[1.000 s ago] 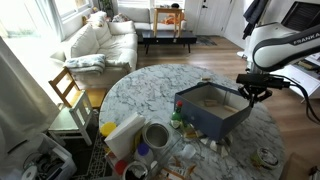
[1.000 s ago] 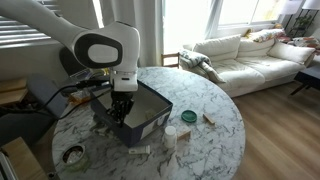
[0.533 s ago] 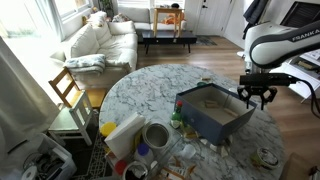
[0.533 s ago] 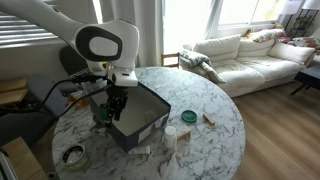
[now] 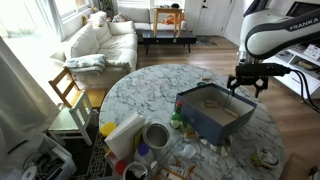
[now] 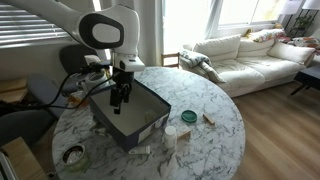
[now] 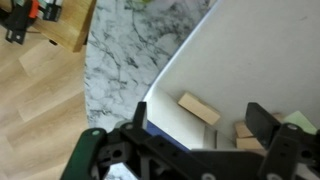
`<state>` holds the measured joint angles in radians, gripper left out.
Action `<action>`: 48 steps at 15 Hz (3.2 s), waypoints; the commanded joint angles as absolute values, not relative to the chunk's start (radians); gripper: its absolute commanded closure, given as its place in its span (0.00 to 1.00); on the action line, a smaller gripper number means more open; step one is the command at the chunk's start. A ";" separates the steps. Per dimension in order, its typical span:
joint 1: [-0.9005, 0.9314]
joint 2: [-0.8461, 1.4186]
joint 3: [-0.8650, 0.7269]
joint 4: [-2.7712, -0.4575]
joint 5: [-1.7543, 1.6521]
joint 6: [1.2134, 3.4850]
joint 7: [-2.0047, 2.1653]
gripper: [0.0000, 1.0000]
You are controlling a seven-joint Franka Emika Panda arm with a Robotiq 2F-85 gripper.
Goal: Pick up the striped towel from the box and put it on the table, pick up the box and put it on top of the striped towel, pick up two wooden blocks at the same time from the box and put them on the table
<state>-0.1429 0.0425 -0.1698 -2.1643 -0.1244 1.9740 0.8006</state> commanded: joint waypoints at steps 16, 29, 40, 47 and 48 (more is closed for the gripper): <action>-0.189 0.235 -0.178 -1.981 -0.015 2.104 0.381 0.00; -0.238 0.384 -0.137 -1.831 0.036 2.111 -0.221 0.00; -0.256 0.378 -0.041 -1.869 0.044 2.106 -0.697 0.00; -0.271 0.443 -0.023 -1.906 0.046 2.159 -1.070 0.00; -0.268 0.455 -0.029 -1.898 0.044 2.171 -1.077 0.00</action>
<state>-0.2497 0.4275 -0.0392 -1.8936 0.0487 2.1353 -0.9887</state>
